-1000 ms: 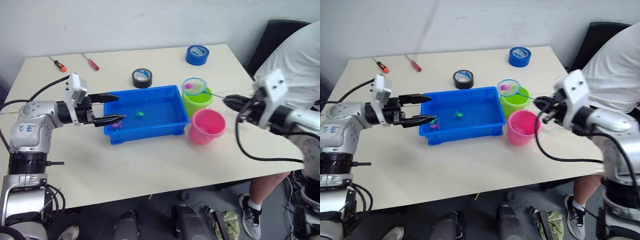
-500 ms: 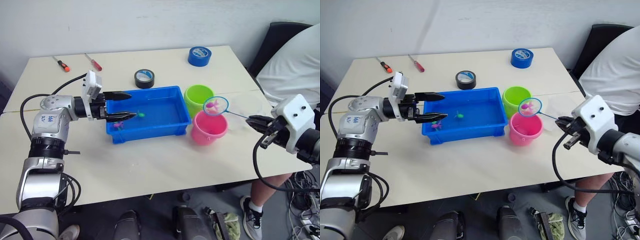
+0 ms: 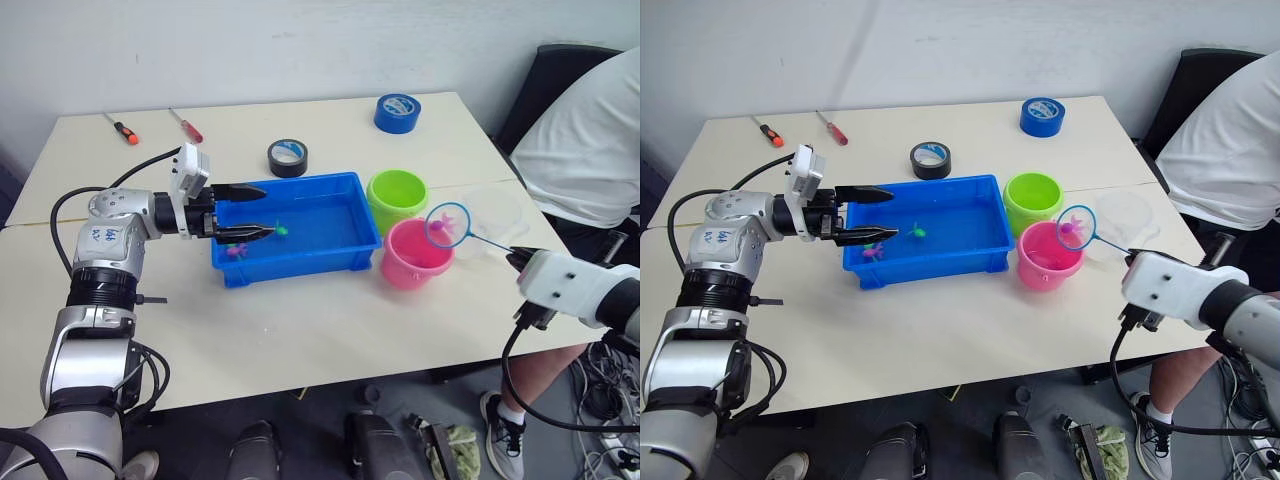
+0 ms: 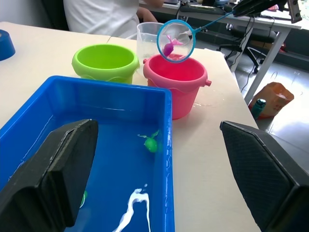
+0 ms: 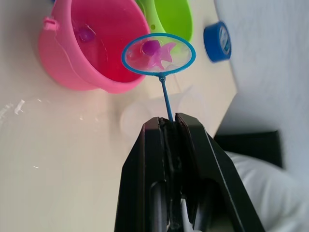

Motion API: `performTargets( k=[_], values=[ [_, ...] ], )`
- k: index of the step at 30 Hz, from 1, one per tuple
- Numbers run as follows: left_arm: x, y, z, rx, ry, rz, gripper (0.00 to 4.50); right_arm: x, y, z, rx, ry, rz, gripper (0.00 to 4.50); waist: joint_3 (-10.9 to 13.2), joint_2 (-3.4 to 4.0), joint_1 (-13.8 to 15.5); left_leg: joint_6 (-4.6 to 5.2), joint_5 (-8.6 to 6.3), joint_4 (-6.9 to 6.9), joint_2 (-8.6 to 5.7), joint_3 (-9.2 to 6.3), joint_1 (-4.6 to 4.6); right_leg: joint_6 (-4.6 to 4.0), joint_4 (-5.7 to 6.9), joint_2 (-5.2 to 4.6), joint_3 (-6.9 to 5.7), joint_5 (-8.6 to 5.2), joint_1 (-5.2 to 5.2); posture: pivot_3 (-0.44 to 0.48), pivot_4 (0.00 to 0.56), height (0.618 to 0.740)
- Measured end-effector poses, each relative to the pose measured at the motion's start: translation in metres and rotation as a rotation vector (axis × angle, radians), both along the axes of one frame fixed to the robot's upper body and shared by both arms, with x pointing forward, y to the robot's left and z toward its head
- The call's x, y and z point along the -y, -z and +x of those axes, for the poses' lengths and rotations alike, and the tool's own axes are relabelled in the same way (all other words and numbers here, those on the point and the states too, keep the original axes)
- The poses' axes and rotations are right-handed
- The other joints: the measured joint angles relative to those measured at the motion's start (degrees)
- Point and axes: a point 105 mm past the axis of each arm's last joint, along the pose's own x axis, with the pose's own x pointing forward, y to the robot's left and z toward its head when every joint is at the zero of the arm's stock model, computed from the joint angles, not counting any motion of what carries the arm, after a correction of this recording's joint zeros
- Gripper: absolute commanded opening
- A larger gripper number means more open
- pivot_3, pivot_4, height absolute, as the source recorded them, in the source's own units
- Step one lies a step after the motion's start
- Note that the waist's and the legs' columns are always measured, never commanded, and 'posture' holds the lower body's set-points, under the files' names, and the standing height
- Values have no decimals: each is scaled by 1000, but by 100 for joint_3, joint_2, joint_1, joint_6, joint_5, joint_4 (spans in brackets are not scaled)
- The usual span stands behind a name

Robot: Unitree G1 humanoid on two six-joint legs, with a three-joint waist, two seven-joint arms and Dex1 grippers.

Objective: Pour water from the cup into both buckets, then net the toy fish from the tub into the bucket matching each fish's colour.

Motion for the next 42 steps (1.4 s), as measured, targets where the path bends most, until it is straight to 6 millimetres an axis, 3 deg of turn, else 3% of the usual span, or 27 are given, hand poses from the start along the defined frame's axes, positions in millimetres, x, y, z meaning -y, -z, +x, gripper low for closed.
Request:
performTargets(
  k=[9,16,21,26,31,36,41,42],
  values=[
    [0,0,0,-2,0,0,4417,8,1,5,103,-55,-233,0,0,0,1,-8,4,10,0,0,0,1,2,0,0,1,4,0,150,731],
    [0,0,0,-1,0,0,4417,6,2,3,123,-80,-261,0,0,0,-1,-12,6,14,1,0,0,2,5,0,0,1,5,0,150,731],
    [-12,-7,4,15,-67,-37,4417,-5,-38,16,250,-78,-128,0,0,0,-53,-12,6,24,3,3,5,5,19,0,5,3,5,0,150,731],
    [-69,-9,0,31,-285,-37,4417,-53,-65,44,234,-186,217,0,1,2,-189,-10,5,20,10,-4,12,2,35,5,10,2,-2,0,150,731],
    [-119,5,-13,22,-488,-12,4417,-95,-41,73,-29,-231,452,0,1,2,-139,-4,1,20,10,-6,1,-7,39,-1,2,-4,-10,0,150,731],
    [-140,14,-32,7,-573,-15,4417,-150,-15,83,-313,-311,592,0,0,1,-122,5,-4,27,9,-3,-1,-7,42,-8,-5,-4,-10,0,150,731],
    [-145,13,-42,17,-602,-21,4417,-172,0,86,-394,-349,559,0,-1,0,-25,14,-10,27,7,5,1,-8,40,-11,-4,-3,-10,0,150,731],
    [-144,15,-45,15,-609,-11,4417,-187,3,91,-403,-374,543,0,-2,-2,-55,13,-9,26,8,5,4,-8,43,-9,-4,-3,-11,0,150,731]
  ],
)
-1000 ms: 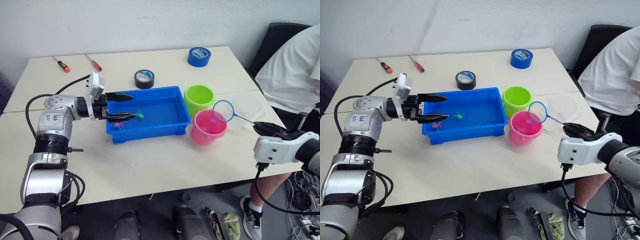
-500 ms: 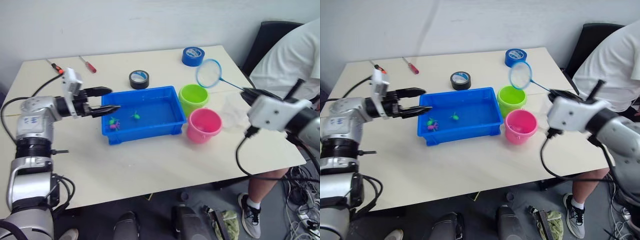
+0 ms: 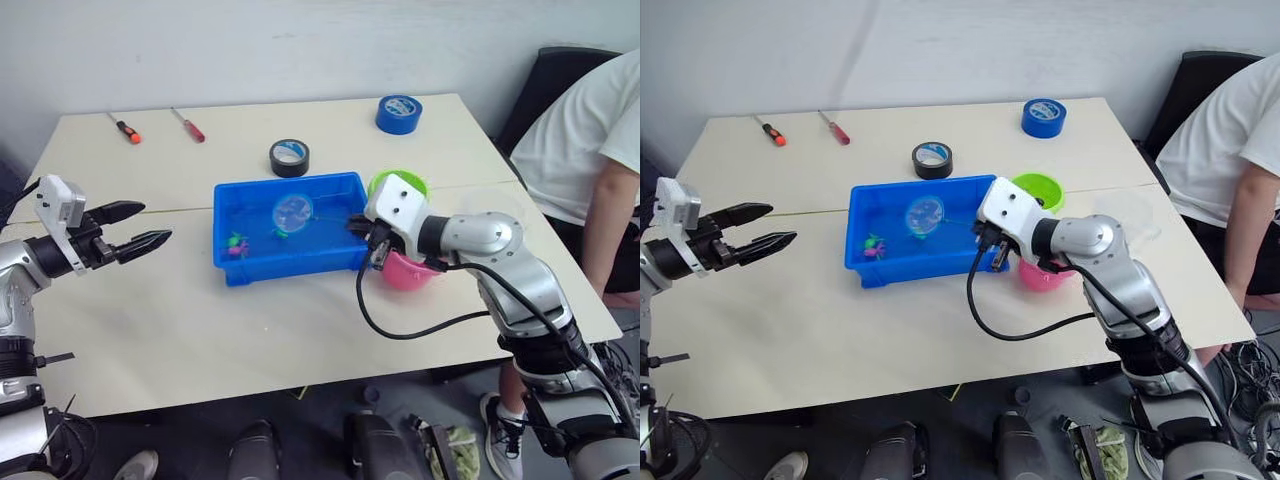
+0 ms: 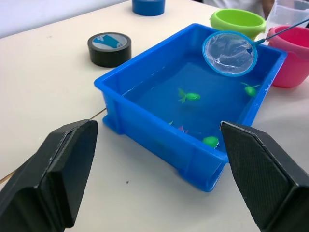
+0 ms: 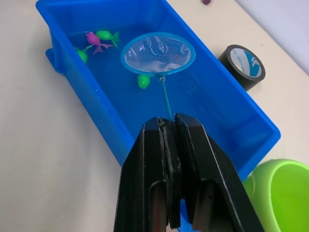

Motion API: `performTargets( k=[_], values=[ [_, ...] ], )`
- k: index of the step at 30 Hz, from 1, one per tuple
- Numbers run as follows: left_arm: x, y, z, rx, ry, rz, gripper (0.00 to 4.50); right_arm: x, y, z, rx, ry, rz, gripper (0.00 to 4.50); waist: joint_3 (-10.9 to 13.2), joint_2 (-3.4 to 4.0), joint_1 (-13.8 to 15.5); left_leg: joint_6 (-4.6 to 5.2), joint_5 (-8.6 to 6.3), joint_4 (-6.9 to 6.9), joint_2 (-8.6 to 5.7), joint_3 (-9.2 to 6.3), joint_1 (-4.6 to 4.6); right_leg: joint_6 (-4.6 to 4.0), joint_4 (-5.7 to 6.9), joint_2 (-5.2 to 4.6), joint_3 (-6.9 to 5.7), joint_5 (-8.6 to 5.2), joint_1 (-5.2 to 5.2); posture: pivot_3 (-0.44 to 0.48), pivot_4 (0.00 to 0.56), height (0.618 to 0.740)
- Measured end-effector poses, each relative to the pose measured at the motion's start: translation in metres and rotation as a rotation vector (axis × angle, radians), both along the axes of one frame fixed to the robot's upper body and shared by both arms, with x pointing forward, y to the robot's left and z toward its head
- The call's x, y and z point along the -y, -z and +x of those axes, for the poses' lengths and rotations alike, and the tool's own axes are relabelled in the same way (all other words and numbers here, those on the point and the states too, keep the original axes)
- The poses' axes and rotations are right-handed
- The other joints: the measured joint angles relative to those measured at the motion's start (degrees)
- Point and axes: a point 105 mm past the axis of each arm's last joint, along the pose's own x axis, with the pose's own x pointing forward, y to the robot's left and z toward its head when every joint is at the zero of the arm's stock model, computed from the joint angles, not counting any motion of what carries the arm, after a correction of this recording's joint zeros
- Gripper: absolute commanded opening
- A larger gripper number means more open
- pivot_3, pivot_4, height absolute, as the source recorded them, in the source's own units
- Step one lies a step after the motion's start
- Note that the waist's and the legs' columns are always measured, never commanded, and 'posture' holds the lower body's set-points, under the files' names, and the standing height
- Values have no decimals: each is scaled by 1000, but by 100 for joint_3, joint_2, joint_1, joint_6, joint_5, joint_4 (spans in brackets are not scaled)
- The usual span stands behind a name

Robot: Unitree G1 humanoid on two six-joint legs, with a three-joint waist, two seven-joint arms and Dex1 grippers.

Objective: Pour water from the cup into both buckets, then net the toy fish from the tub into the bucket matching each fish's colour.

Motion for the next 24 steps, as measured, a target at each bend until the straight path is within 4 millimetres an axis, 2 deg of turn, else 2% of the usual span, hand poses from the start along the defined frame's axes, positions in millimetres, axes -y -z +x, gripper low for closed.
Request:
performTargets(
  k=[4,6,12,15,24],
  values=[
    [8,-2,-3,9,11,3,4417,-27,22,7,-32,-46,-38,0,0,0,-17,-8,4,-7,2,-2,-4,-3,5,2,-1,-2,-10,0,150,731],
    [9,-2,-4,10,4,2,4417,-31,29,9,-40,-48,-53,0,0,0,-22,-13,6,-6,1,1,-5,-3,2,1,0,-1,-9,0,150,731],
    [10,-3,-9,10,-10,3,4417,-56,25,13,-10,-93,-49,0,0,0,-111,-15,4,-10,2,-2,-4,-3,2,1,-2,-2,-9,0,150,731],
    [10,0,-10,0,-13,-5,4417,-60,32,13,-11,-104,-69,0,0,0,-132,-16,4,-10,2,-1,-5,-3,1,0,-1,-2,-9,0,150,731],
    [8,-3,-17,8,-38,-9,4417,-53,39,29,46,-69,-163,0,0,0,-148,-17,2,-12,3,-1,-5,-4,-1,0,-1,-2,-10,0,150,731]
  ],
)
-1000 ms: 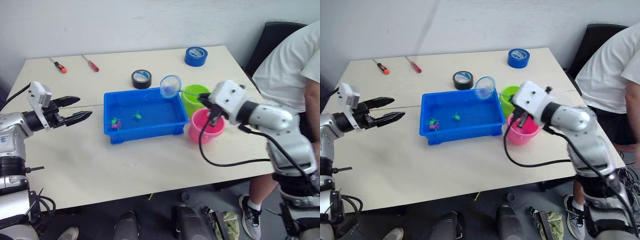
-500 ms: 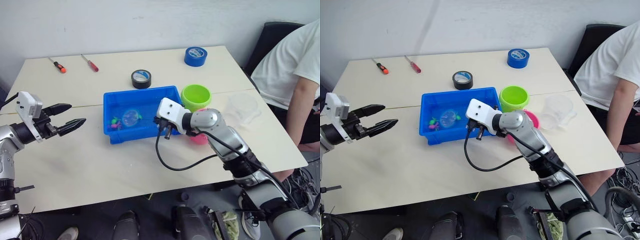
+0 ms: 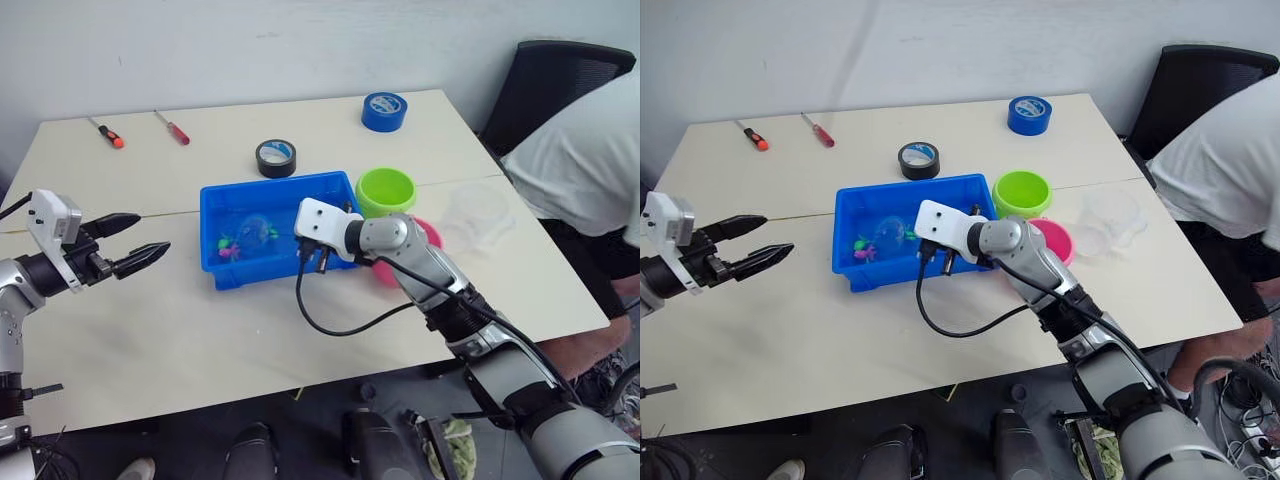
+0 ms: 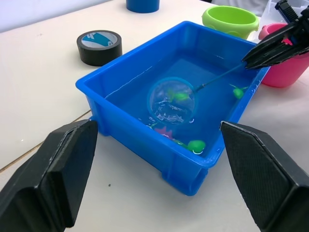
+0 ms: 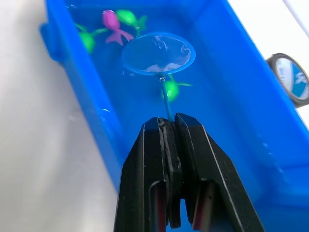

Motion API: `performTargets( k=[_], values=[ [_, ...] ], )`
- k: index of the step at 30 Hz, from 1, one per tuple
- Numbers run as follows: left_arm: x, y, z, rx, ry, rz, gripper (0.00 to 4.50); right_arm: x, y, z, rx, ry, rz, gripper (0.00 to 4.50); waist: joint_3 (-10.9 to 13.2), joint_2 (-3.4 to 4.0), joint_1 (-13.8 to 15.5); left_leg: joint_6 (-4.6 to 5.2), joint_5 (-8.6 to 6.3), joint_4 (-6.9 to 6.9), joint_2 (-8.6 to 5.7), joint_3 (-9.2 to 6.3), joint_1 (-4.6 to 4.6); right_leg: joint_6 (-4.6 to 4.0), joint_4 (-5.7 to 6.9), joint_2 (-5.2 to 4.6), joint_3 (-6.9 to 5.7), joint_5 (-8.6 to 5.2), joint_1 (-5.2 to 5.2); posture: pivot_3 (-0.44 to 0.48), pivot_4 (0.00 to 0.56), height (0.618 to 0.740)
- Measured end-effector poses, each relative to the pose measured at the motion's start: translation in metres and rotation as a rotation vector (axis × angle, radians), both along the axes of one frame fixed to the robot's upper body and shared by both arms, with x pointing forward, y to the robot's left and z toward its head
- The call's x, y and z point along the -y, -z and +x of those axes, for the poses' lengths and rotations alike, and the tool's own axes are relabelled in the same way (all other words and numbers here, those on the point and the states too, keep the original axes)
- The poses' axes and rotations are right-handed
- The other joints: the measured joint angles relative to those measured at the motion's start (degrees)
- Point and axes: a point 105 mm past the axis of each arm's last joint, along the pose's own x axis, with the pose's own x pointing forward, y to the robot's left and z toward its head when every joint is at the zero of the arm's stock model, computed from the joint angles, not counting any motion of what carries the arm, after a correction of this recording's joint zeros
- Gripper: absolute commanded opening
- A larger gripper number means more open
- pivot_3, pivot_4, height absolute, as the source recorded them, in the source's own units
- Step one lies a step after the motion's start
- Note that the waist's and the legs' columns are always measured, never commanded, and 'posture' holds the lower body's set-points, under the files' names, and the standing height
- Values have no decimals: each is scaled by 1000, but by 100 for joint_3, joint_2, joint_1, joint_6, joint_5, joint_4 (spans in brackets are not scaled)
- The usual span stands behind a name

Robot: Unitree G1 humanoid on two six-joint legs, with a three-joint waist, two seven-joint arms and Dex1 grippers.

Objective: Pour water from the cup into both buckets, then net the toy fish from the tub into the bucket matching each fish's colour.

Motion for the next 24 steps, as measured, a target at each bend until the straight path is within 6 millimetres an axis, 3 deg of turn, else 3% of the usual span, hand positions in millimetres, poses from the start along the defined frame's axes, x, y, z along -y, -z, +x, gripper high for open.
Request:
performTargets(
  k=[15,20,24],
  values=[
    [2,0,-3,-8,-10,-7,4417,-4,9,-2,0,-25,-66,0,0,0,-90,-1,-1,-4,0,-3,0,-1,-2,-1,-1,-1,1,0,150,731],
    [6,-4,-4,3,-1,1,4417,-16,9,-8,-153,5,47,0,0,0,-134,-3,0,-12,3,-3,1,-3,-2,0,-1,-2,-1,0,150,731],
    [5,-2,-5,-2,-6,-1,4417,-11,9,-7,-222,47,90,0,0,0,-125,-2,-1,-12,1,-3,1,-4,-5,-4,-2,-2,0,0,150,731]
  ],
)
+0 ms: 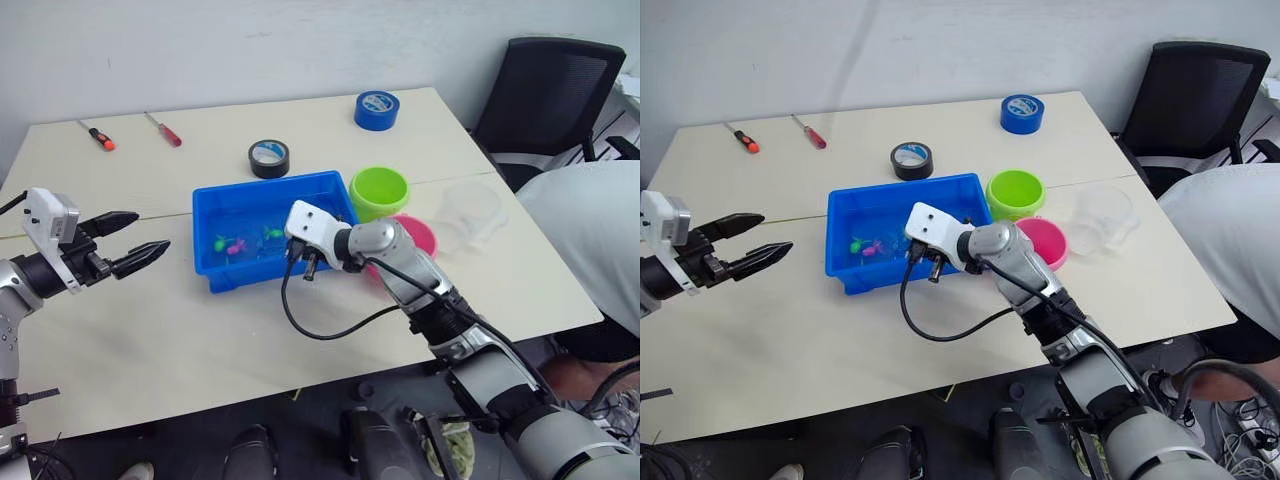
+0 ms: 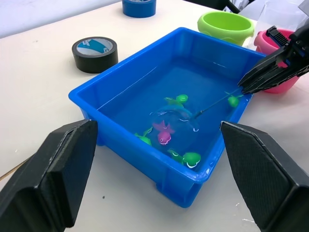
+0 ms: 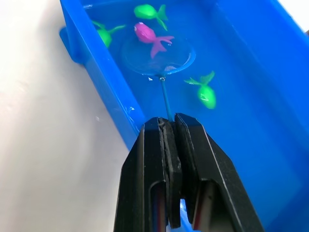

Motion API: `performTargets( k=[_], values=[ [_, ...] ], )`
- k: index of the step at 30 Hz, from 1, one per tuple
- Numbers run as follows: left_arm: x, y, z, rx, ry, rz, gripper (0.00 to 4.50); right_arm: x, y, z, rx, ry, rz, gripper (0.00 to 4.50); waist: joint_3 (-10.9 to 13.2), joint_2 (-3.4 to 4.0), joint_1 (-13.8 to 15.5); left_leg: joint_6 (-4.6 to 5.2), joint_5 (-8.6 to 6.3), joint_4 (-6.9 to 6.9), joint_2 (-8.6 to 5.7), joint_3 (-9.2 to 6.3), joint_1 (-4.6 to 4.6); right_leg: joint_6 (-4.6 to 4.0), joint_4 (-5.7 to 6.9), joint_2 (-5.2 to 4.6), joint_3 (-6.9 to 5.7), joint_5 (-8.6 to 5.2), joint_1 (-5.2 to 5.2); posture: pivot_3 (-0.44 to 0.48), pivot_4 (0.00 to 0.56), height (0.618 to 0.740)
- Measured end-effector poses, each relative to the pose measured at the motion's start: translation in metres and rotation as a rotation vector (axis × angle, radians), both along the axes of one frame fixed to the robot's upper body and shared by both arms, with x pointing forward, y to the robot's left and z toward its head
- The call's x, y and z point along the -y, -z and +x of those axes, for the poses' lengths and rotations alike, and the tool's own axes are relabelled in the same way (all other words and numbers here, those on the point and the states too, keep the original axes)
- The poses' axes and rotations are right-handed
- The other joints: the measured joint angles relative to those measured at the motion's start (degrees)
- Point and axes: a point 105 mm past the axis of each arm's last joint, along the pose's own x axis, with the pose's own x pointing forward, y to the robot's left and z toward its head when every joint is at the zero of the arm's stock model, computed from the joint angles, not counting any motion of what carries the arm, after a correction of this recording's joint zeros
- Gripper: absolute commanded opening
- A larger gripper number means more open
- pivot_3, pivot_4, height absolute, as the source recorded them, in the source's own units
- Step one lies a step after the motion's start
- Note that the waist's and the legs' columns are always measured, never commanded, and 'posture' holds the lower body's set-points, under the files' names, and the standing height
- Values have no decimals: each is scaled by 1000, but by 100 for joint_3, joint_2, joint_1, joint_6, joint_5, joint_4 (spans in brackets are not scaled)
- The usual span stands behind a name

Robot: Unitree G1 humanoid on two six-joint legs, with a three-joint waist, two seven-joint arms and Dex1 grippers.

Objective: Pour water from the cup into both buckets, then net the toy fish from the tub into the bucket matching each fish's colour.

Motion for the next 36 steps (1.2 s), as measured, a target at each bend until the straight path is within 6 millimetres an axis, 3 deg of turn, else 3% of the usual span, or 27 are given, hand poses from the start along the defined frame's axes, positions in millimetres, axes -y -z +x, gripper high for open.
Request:
performTargets(
  k=[5,15,23,27,33,36],
  values=[
    [0,0,0,0,0,-1,4417,6,-1,1,-103,56,64,0,0,0,2,2,-1,-2,0,-1,0,0,-1,0,-1,0,-1,0,150,731],
    [5,-8,4,24,20,-1,4417,7,-31,-13,-261,70,262,0,0,0,2,0,0,-24,-1,-1,-1,-2,-7,0,-1,-1,-9,0,150,731],
    [12,-11,10,24,63,-5,4417,22,-50,-15,-186,74,278,0,0,0,2,0,1,-33,-3,0,0,-1,-14,0,-2,-1,-9,0,150,731],
    [17,-13,13,27,93,-3,4417,31,-49,-15,-175,89,273,0,0,0,4,-1,1,-41,-3,0,0,-1,-19,1,-2,-1,-10,0,150,731],
    [38,-12,15,4,212,25,4417,60,-49,-14,-130,121,287,0,0,0,25,1,1,-42,-7,2,-2,-1,-29,-1,-1,-1,-9,0,150,731],
    [49,-9,15,-14,280,40,4417,92,-56,-17,-73,154,294,0,0,0,40,1,0,-47,-7,2,-2,-1,-34,0,-1,-1,-8,0,150,731]
  ],
)
